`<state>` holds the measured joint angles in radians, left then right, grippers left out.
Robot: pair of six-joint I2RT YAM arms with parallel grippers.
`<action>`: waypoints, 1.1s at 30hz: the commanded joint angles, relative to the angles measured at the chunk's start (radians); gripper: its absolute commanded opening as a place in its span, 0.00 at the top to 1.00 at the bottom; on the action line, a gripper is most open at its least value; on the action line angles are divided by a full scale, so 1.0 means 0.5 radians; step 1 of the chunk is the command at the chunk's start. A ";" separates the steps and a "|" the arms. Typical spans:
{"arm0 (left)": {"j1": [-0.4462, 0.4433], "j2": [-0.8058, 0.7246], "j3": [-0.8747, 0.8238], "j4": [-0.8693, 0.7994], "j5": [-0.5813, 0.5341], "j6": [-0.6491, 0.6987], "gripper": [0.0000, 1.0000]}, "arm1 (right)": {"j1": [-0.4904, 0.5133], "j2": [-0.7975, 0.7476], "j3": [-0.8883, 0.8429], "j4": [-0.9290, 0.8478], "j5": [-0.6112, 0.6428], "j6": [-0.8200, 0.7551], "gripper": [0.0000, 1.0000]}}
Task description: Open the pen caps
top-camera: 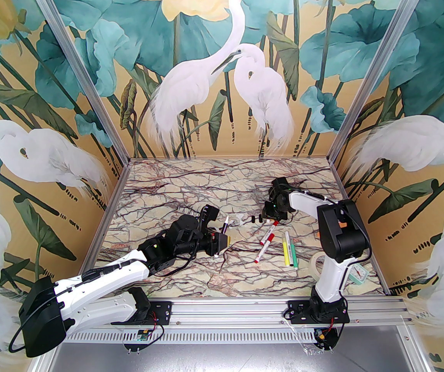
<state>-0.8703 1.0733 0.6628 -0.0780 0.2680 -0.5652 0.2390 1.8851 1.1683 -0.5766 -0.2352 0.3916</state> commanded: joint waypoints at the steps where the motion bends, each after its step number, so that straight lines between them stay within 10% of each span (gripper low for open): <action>1: 0.010 0.010 -0.005 0.053 0.052 -0.023 1.00 | -0.002 0.022 0.058 -0.025 0.029 0.002 0.74; 20: 0.013 0.082 0.031 -0.105 -0.151 -0.032 1.00 | 0.075 -0.467 -0.125 -0.022 0.109 -0.021 0.64; 33: 0.061 0.446 0.333 -0.589 -0.741 -0.093 0.99 | 0.319 -1.563 -0.779 0.137 -0.037 0.128 0.26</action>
<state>-0.8566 1.2537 0.7895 -0.2932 -0.0021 -0.5922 0.3878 1.1984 0.8249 -0.5495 -0.1986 0.4252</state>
